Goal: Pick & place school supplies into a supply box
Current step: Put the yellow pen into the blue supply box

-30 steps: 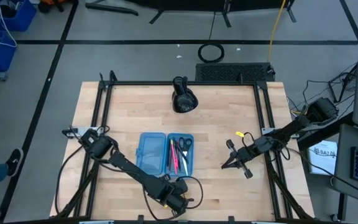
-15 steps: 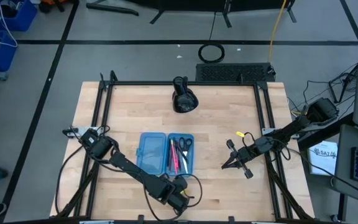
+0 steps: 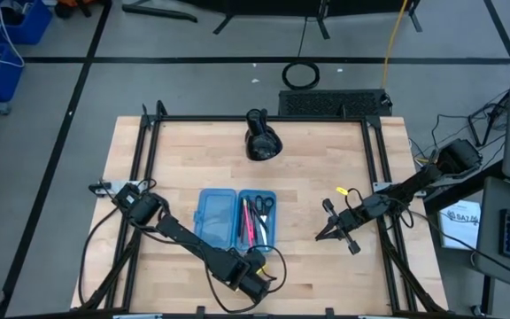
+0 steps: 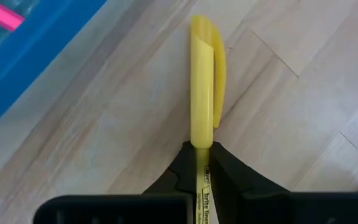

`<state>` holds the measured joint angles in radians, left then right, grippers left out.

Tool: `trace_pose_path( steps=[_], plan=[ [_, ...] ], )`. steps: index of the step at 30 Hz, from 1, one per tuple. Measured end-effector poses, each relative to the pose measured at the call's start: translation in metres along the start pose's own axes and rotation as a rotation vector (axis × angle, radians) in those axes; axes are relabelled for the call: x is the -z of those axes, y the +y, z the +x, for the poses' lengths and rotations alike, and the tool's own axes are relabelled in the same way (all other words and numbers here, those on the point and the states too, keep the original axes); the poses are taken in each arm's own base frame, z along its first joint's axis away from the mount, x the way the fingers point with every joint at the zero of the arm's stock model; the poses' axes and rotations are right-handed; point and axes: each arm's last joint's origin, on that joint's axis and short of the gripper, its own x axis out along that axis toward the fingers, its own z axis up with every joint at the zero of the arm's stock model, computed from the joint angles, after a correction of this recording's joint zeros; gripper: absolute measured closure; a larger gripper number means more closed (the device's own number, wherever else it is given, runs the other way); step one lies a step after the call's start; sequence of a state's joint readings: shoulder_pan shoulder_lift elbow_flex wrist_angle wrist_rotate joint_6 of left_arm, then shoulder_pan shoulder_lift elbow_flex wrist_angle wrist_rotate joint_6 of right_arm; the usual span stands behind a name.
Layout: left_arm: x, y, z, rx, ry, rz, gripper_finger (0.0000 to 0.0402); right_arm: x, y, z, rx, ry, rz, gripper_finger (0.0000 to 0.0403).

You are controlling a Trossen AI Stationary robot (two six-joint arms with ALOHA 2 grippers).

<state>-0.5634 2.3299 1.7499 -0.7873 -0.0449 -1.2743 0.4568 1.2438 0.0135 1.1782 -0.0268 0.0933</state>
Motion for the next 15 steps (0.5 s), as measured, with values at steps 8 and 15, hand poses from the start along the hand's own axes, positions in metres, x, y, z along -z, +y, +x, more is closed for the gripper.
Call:
trace_pose_path(
  steps=[8,15],
  plan=[
    [-0.004,-0.002,-0.033,0.038,-0.142,0.005,0.0378,-0.001,0.0,0.0,-0.001,-0.008,0.002,0.0403],
    [-0.006,-0.005,-0.041,0.066,-0.185,0.032,0.0382,-0.001,0.0,0.0,-0.003,-0.014,0.008,0.0403]
  ],
)
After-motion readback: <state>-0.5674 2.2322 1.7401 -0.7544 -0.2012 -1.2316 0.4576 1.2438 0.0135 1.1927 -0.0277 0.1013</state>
